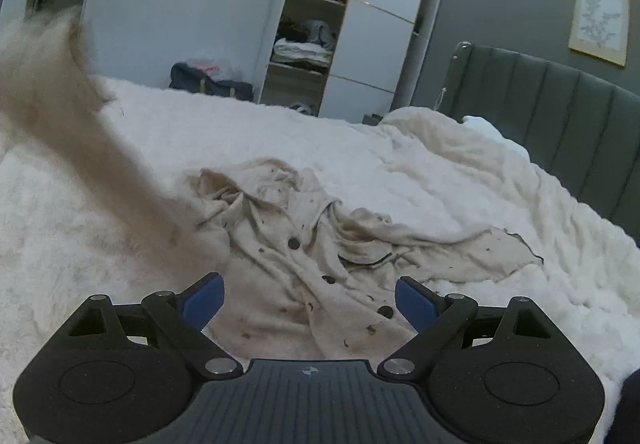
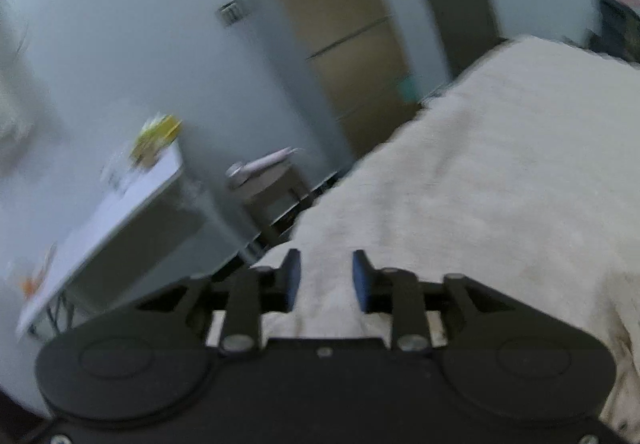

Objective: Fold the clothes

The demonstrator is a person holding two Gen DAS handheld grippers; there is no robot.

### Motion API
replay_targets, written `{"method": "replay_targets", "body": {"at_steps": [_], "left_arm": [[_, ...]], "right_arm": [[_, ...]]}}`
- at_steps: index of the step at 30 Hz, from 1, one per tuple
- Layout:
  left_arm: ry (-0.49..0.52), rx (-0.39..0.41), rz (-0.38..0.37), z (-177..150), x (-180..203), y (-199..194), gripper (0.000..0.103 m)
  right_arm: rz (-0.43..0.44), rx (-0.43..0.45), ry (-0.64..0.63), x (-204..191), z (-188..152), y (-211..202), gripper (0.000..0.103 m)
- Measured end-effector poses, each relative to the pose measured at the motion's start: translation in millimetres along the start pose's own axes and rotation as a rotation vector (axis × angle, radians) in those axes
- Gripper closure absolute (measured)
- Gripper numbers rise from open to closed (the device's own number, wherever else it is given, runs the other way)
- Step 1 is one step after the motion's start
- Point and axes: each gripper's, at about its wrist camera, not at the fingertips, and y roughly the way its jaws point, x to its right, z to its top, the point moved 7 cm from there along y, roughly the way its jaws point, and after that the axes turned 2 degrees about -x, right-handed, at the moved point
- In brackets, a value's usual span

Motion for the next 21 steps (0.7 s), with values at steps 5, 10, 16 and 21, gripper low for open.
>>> {"method": "replay_targets", "body": {"at_steps": [5, 10, 16, 21], "left_arm": [[-0.009, 0.008, 0.001, 2.6, -3.9, -2.7, 0.013], [-0.023, 0.000, 0.003, 1.6, -9.9, -2.1, 0.013], [-0.103, -0.011, -0.028, -3.0, -17.1, 1.7, 0.013], [-0.099, -0.017, 0.001, -13.5, -9.4, 6.4, 0.013]], "right_arm": [[-0.022, -0.018, -0.071, -22.7, -8.4, -24.6, 0.066], [-0.131, 0.037, 0.023, 20.9, -45.7, -102.2, 0.057], [-0.311, 0.239, 0.155, 66.9, -152.2, -225.4, 0.040], [-0.460, 0.357, 0.307, 99.7, -270.6, -289.4, 0.034]]}}
